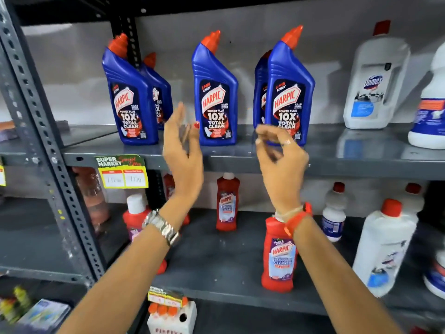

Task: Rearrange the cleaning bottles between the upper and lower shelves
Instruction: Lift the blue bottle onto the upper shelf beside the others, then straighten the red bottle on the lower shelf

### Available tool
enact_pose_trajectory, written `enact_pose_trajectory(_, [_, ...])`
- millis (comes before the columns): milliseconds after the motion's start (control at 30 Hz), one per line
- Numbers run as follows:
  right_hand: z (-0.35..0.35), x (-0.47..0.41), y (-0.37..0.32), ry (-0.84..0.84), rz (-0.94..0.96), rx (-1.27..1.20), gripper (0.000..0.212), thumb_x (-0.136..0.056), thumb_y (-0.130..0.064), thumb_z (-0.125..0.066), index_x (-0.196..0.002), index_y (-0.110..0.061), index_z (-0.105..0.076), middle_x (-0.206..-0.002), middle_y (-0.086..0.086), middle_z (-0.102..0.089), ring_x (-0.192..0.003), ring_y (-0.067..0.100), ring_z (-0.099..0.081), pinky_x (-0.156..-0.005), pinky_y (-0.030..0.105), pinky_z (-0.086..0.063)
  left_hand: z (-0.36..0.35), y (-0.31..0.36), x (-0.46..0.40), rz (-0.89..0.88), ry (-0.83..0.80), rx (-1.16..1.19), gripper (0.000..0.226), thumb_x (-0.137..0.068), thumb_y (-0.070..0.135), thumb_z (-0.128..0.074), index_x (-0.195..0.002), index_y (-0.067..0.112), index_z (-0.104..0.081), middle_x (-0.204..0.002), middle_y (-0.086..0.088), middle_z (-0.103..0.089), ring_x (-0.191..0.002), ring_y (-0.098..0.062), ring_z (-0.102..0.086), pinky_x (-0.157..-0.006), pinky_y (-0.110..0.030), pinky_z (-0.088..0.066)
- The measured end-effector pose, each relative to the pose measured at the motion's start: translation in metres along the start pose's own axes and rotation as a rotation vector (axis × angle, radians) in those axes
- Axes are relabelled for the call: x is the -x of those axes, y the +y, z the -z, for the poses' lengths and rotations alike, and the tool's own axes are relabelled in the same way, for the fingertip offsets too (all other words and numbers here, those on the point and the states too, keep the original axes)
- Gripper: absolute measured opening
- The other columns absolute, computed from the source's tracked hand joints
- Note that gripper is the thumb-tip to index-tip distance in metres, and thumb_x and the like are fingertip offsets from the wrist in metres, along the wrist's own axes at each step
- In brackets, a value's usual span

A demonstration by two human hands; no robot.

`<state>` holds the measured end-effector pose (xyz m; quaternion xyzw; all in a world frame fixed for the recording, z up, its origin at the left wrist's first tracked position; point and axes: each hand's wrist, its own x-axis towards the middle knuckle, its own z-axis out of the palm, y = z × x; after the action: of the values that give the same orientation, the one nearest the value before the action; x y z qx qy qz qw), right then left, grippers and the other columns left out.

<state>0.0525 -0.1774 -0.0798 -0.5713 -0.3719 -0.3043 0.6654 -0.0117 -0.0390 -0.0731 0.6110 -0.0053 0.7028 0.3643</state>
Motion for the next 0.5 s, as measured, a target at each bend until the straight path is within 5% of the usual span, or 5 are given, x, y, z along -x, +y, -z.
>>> enact_pose_trajectory(133, [0.048,0.066,0.037,0.100,0.101,0.131,0.020,-0.083,-0.001,-0.060,-0.095,-0.015,-0.068,-0.092,0.000,-0.070,-0.082,0.011,-0.067,-0.075,0.023,-0.054,0.002,-0.014,0.097,-0.133,-0.027,-0.138,0.045,-0.090,0.014,-0.052,-0.133,0.016,-0.038,-0.140,-0.008,-0.038,-0.135,-0.025,-0.032,-0.113,-0.035,-0.030])
enact_pose_trajectory(267, [0.090,0.118,0.092,0.099,-0.122,0.302,0.034,-0.078,0.013,-0.053,-0.100,-0.010,-0.065,-0.093,0.013,-0.070,-0.083,0.026,-0.067,-0.079,0.037,-0.056,-0.003,-0.037,0.193,0.367,-0.319,0.001,0.051,-0.089,0.022,-0.052,-0.136,0.026,-0.031,-0.147,-0.001,-0.033,-0.137,-0.016,-0.029,-0.115,-0.032,-0.024])
enact_pose_trajectory(367, [0.110,0.142,0.132,-0.122,-0.430,0.461,0.052,-0.076,0.015,-0.050,-0.121,-0.009,-0.054,-0.111,0.019,-0.065,-0.098,0.036,-0.061,-0.095,0.052,-0.047,-0.012,-0.054,0.232,0.799,-0.511,0.126,0.048,-0.089,0.013,-0.052,-0.132,0.022,-0.034,-0.138,0.003,-0.041,-0.133,-0.016,-0.037,-0.106,-0.023,-0.035])
enact_pose_trajectory(500, [0.119,0.163,0.157,-0.461,-0.840,0.325,0.055,-0.085,-0.001,-0.058,-0.135,-0.004,-0.036,-0.137,0.017,-0.048,-0.126,0.031,-0.047,-0.108,0.042,-0.037,-0.017,-0.069,0.253,1.006,-0.646,0.164,0.044,-0.090,0.007,-0.048,-0.132,0.008,-0.032,-0.126,-0.012,-0.049,-0.118,-0.021,-0.049,-0.077,-0.001,-0.045])
